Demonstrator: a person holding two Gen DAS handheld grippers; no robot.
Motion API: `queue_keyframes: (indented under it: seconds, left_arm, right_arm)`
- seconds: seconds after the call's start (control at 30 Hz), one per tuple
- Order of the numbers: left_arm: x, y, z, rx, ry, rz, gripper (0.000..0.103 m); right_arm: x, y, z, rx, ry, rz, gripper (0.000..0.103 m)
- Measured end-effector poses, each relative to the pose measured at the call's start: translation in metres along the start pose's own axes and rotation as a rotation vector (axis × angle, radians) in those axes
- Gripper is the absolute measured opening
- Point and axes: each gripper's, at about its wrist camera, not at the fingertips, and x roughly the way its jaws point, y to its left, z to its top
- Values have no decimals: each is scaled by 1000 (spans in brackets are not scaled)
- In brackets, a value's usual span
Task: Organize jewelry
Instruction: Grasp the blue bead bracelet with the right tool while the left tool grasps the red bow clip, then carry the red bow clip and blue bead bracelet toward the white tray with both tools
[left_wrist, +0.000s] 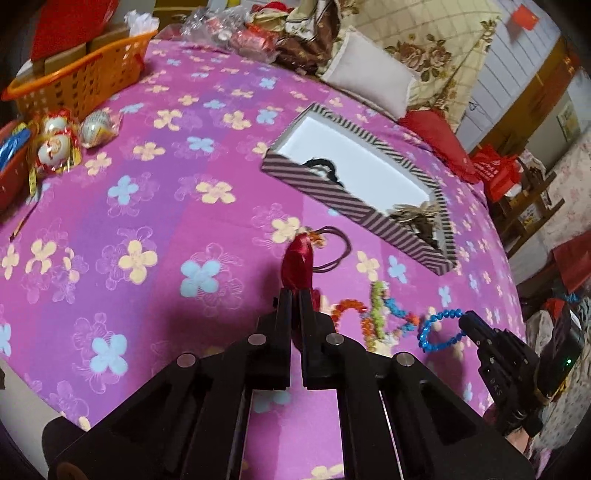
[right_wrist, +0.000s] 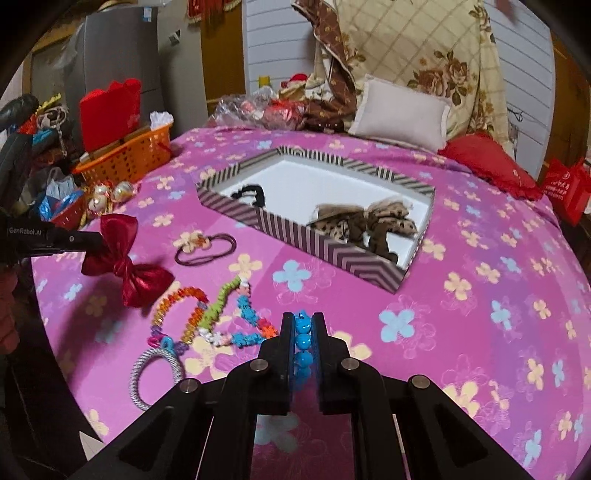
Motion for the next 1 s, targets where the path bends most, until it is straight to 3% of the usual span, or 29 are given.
queue_keyframes:
  seconds: [0.5, 1.0]
  left_arm:
    - [-23, -20, 4, 27, -37, -22, 2]
    - [-19, -45, 15, 78, -47, -3, 2]
  right_arm:
    - [-27, 9, 13, -15, -62, 16, 8]
    - [-28, 8, 26, -26, -76, 16, 8]
